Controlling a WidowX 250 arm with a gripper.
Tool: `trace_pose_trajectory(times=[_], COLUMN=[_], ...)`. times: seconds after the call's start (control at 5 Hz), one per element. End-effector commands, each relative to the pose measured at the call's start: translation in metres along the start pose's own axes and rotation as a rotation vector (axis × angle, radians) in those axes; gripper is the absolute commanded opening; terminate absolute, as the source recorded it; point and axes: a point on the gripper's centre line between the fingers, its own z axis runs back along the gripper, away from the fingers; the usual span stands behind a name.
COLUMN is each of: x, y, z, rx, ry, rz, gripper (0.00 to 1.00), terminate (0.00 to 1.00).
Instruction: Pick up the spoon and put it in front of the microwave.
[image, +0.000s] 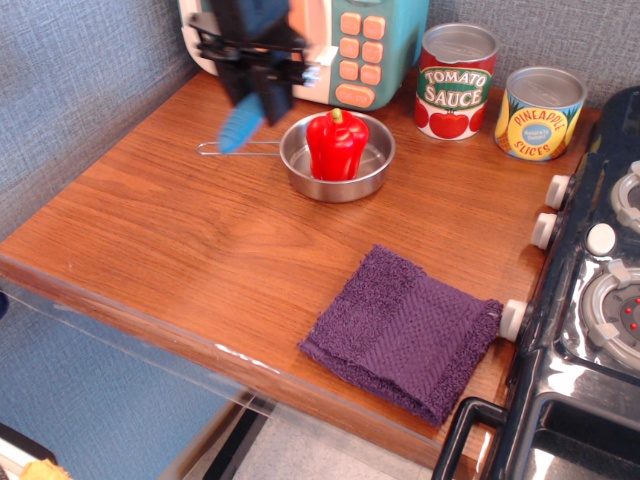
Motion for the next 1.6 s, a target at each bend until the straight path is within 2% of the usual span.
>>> trace_pose_trajectory(times=[0.0,0.2,0.4,0.6,1.0,1.2,1.4], x=[-0.010,-0.014,-0.019,-0.024,-0.036,-0.034,-0.032], y=[0.071,0.084,0.097,0.113,0.139,0.133,0.127], z=[0.017,-0.001,-0.028,-0.048,-0.051,-0.052,-0.038], rx=[0.214,0.249,0.208,0.185,0.159,0.154,0.173], ry=[0.015,0.045,0.082,0.092,0.078,0.086,0.060], rz=[-0.024,0.013,0.040,0.052,0.082,0.057,0.041], gripper=[0.00,0.00,0.00,0.00,0.00,1.00,1.00], terminate=[0.00,0.00,0.00,0.00,0.00,0.00,0.00])
